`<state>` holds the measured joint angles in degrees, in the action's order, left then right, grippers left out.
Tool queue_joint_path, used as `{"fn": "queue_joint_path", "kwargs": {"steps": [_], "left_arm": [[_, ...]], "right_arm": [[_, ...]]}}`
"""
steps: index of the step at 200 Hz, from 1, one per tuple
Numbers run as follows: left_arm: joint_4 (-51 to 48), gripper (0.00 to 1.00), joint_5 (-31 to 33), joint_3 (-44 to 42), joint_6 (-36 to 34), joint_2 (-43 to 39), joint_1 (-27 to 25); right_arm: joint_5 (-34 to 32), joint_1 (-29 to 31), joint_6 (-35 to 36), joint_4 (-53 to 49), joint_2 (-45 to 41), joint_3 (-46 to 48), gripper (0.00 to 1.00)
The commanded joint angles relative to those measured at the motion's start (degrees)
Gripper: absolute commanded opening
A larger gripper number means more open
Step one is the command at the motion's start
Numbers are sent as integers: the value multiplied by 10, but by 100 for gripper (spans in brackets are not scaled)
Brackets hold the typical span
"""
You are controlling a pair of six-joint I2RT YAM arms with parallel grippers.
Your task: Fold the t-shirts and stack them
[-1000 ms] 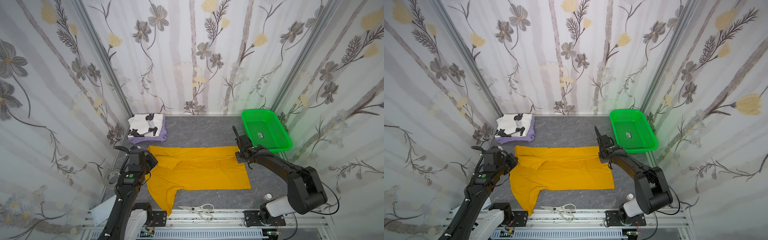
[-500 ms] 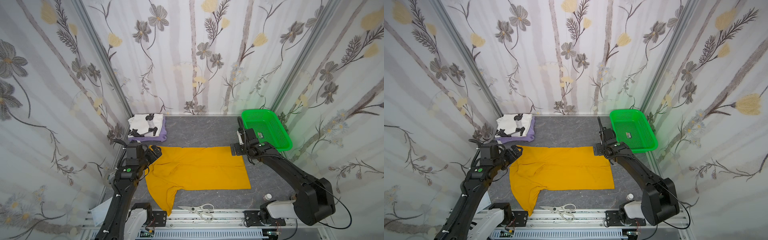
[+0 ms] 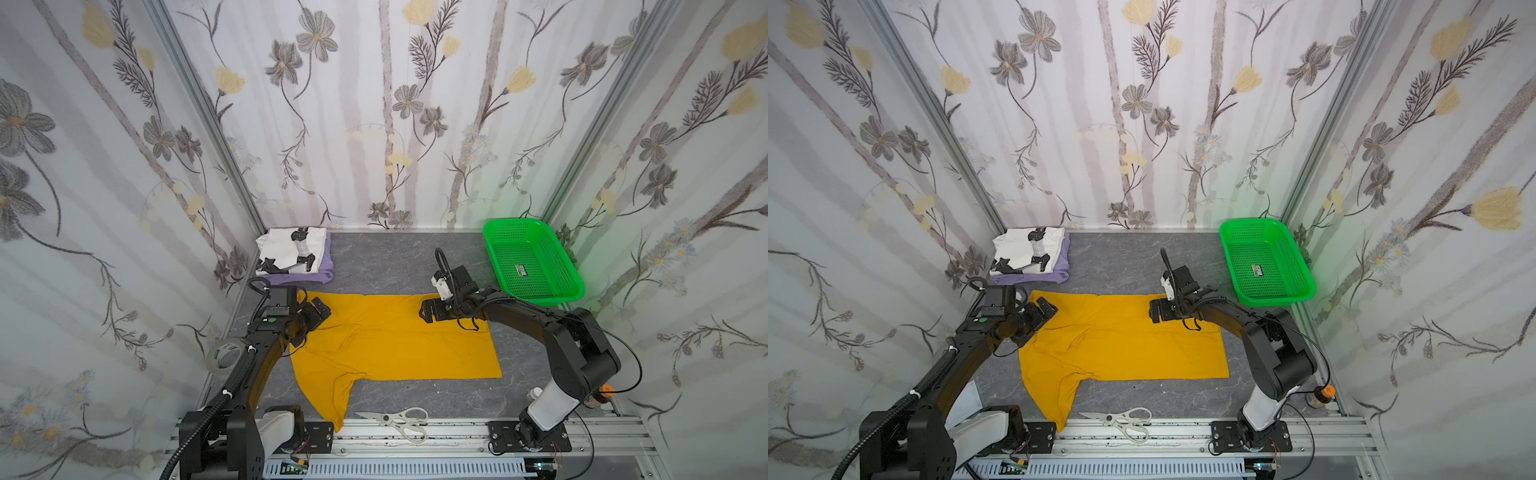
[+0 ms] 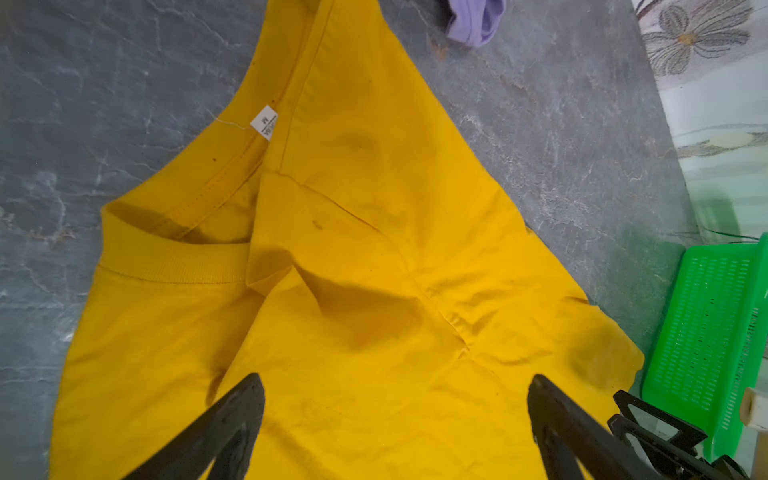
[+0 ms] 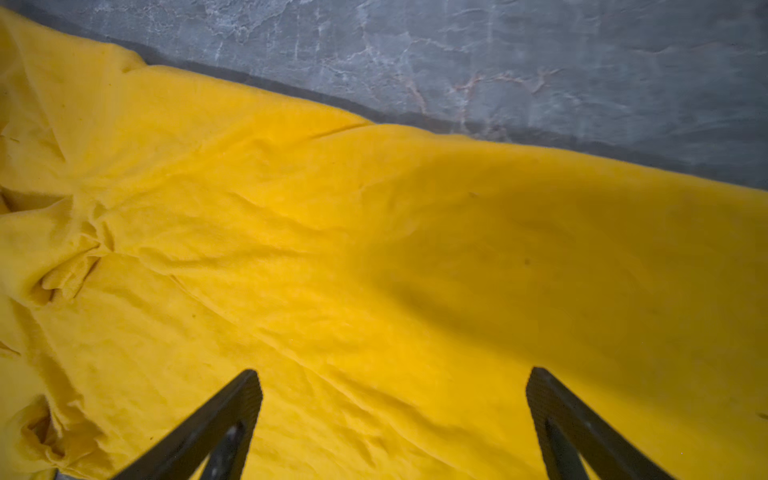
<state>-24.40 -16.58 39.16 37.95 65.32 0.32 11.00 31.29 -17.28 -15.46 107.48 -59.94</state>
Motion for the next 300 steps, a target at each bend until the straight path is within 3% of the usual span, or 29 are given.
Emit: {"fn": "queue_joint_path", "kwargs": {"steps": [1, 46, 95, 123, 155, 189, 208, 229, 250, 263, 300], "left_arm": [[78, 100, -23, 2, 12, 30, 0], [67, 100, -12, 44, 6, 62, -5], [45, 100, -12, 46, -9, 66, -6], [75, 100, -31, 42, -9, 104, -28], [77, 100, -36, 54, -7, 140, -65], [37, 100, 13, 3, 9, 82, -73], [32, 100, 6, -37, 10, 33, -78], [48, 99, -12, -55, 16, 33, -91], [158, 93, -69, -64, 42, 40, -101], [171, 94, -58, -37, 36, 48, -120], [205, 98, -69, 22, 43, 163, -142]], "right_arm": [[45, 1, -40, 58, 43, -27, 100], [-102, -17, -94, -32, 121, -93, 100], [-169, -94, -94, -74, 134, -88, 100], [-178, -122, -79, -75, 140, -111, 100], [-176, -122, -87, -100, 214, -239, 100], [-165, -123, -113, -142, 305, -394, 100], [-164, -117, -125, -155, 316, -435, 100], [-152, -110, -122, -129, 273, -409, 100], [-146, -101, -113, -89, 185, -332, 100], [-141, -95, -104, -82, 133, -284, 100], [-159, -89, -97, -65, -3, -113, 100]]}}
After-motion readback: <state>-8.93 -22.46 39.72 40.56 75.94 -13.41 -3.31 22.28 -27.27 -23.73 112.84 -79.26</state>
